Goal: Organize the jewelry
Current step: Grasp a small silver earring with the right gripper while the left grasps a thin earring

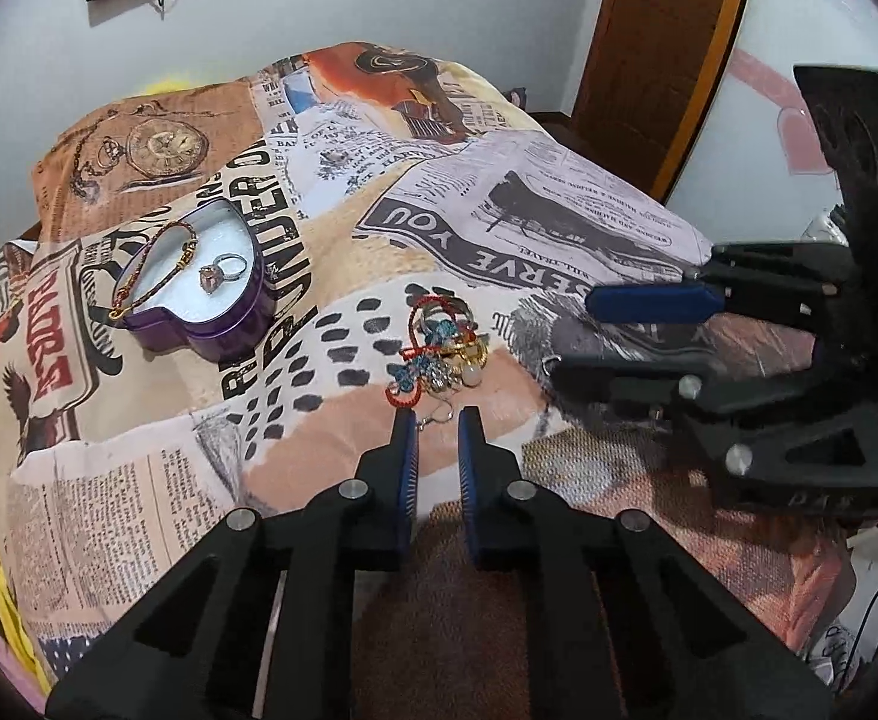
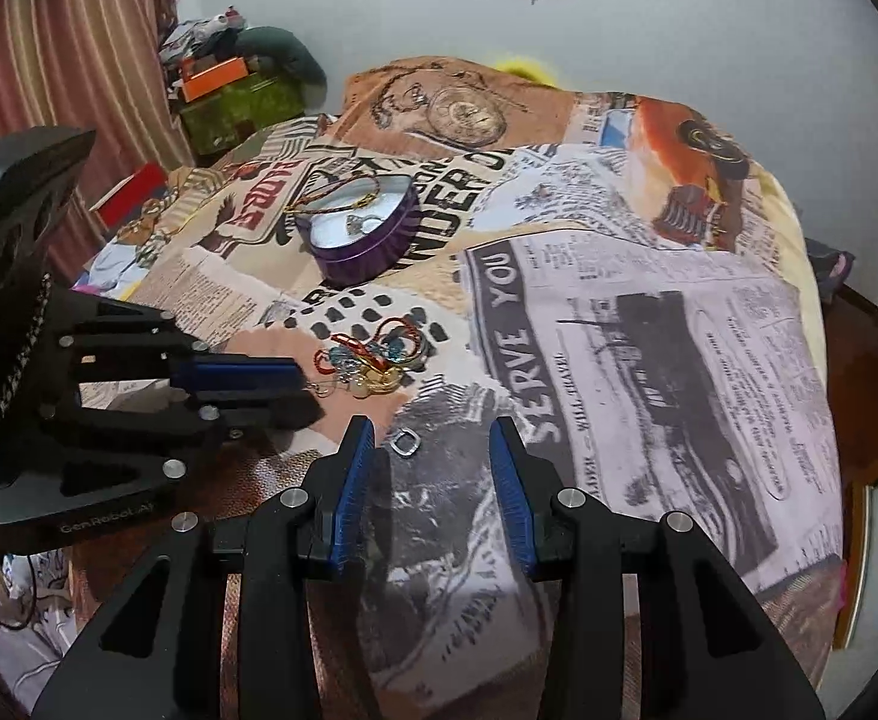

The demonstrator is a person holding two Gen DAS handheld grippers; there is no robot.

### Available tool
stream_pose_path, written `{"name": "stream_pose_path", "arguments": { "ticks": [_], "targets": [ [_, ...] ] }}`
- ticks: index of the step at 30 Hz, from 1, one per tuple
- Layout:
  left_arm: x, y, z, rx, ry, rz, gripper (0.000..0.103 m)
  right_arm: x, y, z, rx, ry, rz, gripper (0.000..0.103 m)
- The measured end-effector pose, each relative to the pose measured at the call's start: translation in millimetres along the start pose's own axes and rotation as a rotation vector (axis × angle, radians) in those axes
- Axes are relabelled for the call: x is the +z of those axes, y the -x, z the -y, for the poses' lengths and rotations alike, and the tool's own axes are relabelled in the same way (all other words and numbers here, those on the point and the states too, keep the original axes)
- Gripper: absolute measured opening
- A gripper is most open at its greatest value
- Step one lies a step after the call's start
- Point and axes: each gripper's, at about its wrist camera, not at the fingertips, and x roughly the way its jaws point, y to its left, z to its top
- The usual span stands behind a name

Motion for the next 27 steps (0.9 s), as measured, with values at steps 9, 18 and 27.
{"name": "stream_pose_path", "arguments": {
  "ticks": [9, 18, 27],
  "targets": [
    [4.3, -9.7, -3.7, -0.029, -0.013, -0.031, 0.012, -1.0, -14.8, -10.1, 0.007, 0.068, -0.031, 0.021],
    [8.4, -11.7, -2.1, -0.004, -0.02, -0.028, 0.012, -1.8, -13.8, -7.3, 0.028, 0.05, -0.023, 0.01],
    [18.5, -19.4, -1.0, 0.014, -0.037, -0.034, 0.011, -3.2, -8.8, 4.4, 0.039, -0.009, -0.009, 0.01]
  ]
}}
